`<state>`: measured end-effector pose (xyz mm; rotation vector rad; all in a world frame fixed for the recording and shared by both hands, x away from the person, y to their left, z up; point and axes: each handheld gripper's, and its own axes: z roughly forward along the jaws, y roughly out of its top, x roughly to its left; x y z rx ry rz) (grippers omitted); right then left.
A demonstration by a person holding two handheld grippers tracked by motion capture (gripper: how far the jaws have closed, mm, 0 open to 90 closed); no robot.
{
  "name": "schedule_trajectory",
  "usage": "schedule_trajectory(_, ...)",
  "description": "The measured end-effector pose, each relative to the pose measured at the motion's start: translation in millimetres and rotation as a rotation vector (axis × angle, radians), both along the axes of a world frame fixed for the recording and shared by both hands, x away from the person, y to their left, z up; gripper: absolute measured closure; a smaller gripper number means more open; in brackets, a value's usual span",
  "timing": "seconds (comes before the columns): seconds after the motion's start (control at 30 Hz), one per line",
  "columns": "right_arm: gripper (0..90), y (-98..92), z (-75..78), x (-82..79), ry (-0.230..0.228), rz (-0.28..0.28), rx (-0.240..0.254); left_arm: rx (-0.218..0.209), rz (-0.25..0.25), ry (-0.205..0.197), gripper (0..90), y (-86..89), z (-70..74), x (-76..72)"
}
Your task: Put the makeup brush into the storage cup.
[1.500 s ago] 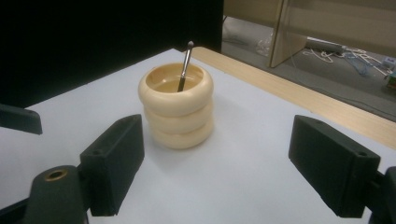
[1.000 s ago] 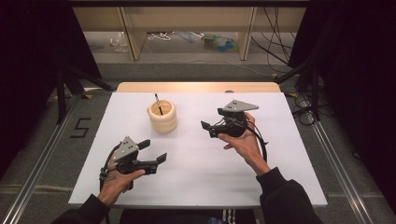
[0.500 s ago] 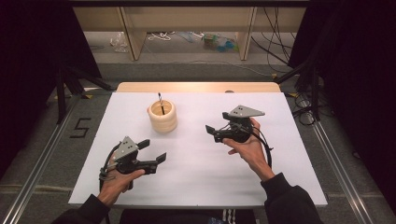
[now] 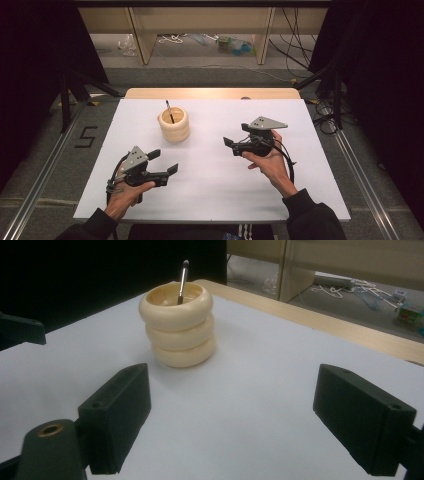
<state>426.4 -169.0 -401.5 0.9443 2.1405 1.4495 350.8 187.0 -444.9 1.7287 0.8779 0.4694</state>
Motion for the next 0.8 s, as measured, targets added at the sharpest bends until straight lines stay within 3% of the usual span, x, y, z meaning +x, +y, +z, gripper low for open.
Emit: schedule_trajectory(0.8,16.1,-8.1,-11.1,-14.8,-0.012,0.001,0.001,-0.009,0.007,0.007,15.7,-0.2,0.1,-0.9)
